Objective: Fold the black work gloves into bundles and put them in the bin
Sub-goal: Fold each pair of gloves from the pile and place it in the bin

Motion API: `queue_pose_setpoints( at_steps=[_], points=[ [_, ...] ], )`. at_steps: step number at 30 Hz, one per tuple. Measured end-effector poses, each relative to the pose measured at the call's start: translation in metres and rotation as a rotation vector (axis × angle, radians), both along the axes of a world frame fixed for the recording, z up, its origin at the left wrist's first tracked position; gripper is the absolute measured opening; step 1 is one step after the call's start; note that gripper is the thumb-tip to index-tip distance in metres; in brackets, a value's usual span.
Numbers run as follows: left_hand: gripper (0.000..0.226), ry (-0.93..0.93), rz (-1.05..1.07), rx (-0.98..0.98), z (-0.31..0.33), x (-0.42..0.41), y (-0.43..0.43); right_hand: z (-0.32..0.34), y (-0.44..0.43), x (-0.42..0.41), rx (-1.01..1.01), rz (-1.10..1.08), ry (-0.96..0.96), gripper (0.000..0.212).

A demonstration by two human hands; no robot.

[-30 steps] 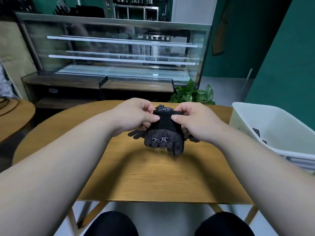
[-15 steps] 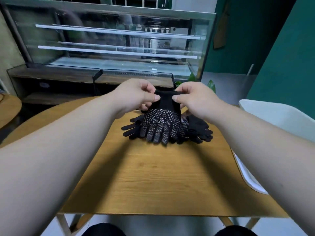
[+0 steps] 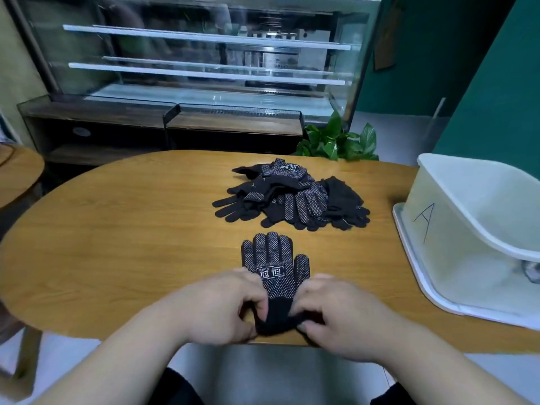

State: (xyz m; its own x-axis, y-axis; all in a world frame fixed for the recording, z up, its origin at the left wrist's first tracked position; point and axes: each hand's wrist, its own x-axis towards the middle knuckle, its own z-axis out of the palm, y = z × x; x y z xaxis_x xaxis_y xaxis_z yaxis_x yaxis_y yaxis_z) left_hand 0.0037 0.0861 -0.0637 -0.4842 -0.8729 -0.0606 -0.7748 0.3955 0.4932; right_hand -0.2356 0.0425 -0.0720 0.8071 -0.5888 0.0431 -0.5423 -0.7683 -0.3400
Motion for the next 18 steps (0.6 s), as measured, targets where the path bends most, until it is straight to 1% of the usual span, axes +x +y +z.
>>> queue_pose_setpoints(
  at_steps=[2, 3, 5, 7, 9, 11, 13, 14, 16, 18],
  points=[
    [0.023, -0.028, -0.024, -0.013, 0.003, -0.001, 0.003, -0.002, 0.004, -0.003, -0.021, 0.012, -0.029, 0.024],
    [0.027, 0.001, -0.009, -0.01, 0.005, -0.003, 0.002, -0.001, 0.006, -0.004, -0.022, 0.02, -0.035, 0.025],
    [0.032, 0.109, 0.09, -0.03, 0.009, -0.01, -0.006, 0.002, 0.005, -0.004, 0.022, 0.015, -0.077, 0.025],
    [0.028, 0.142, 0.225, -0.127, 0.003, -0.019, -0.018, 0.0, -0.001, -0.001, 0.078, -0.049, -0.213, 0.022],
    [0.03, 0.057, 0.305, -0.236, -0.009, -0.03, -0.03, -0.008, -0.014, 0.003, 0.047, -0.208, -0.374, 0.019],
    [0.039, -0.044, 0.318, -0.224, -0.02, -0.042, -0.039, -0.017, -0.03, 0.005, 0.0, -0.413, -0.434, 0.014],
    [0.048, -0.135, 0.293, -0.177, -0.028, -0.047, -0.047, -0.024, -0.041, 0.005, -0.01, -0.556, -0.429, 0.011],
    [0.052, -0.185, 0.278, -0.162, -0.031, -0.048, -0.05, -0.027, -0.045, 0.006, -0.023, -0.585, -0.406, 0.012],
    [0.058, -0.275, 0.26, -0.135, -0.035, -0.048, -0.055, -0.032, -0.048, 0.009, -0.051, -0.592, -0.348, 0.011],
    [0.062, -0.326, 0.244, -0.111, -0.039, -0.046, -0.059, -0.035, -0.049, 0.012, -0.068, -0.604, -0.283, 0.012]
  ],
)
